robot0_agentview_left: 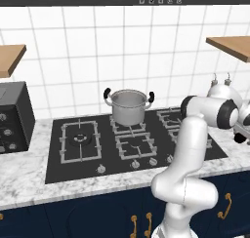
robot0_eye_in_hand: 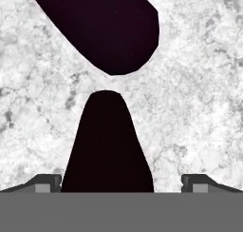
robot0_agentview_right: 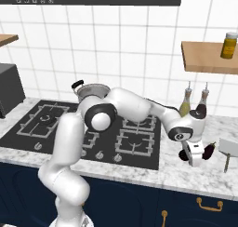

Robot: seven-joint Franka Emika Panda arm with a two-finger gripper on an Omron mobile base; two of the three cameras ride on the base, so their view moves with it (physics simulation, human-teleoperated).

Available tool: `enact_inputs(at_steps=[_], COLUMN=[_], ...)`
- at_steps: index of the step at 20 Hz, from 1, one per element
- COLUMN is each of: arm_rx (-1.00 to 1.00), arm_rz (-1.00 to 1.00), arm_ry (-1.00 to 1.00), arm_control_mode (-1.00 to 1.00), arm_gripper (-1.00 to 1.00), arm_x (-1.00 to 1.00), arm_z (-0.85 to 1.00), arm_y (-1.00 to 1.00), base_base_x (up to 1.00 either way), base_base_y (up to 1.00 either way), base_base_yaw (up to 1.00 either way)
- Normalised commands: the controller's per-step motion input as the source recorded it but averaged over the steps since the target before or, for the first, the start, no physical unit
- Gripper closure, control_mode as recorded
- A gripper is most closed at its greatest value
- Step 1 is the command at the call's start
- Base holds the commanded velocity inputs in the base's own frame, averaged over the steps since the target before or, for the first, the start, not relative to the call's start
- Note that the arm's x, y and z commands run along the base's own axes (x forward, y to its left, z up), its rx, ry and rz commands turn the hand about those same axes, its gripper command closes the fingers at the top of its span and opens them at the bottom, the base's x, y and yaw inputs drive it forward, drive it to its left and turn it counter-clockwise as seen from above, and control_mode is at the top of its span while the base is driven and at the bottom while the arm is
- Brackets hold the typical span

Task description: Put the avocado and eggplant in the pot. Retrieve the spatula and lightly stir the vegetables in the pot.

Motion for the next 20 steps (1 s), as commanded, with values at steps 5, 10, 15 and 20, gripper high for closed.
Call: enact_inputs(at_steps=[5,10,15,20], arm_rx=[0.0,0.0,-0.01,-0.15], arm_rz=[0.0,0.0,0.0,0.05], arm_ry=[-0.03,-0.07,-0.04,0.04], arm_control_mode=[-1.0,-1.0,-1.0,-1.0], arm_gripper=[1.0,1.0,1.0,1.0], arm_x=[-0.01,-0.09,-0.14,-0.07], arm_z=[-0.07,0.09,0.68,1.0], arm_y=[0.12,0.36,0.32,0.8], base_base_x=[0.0,0.0,0.0,0.0], base_base_y=[0.0,0.0,0.0,0.0], base_base_yaw=[0.0,0.0,0.0,0.0])
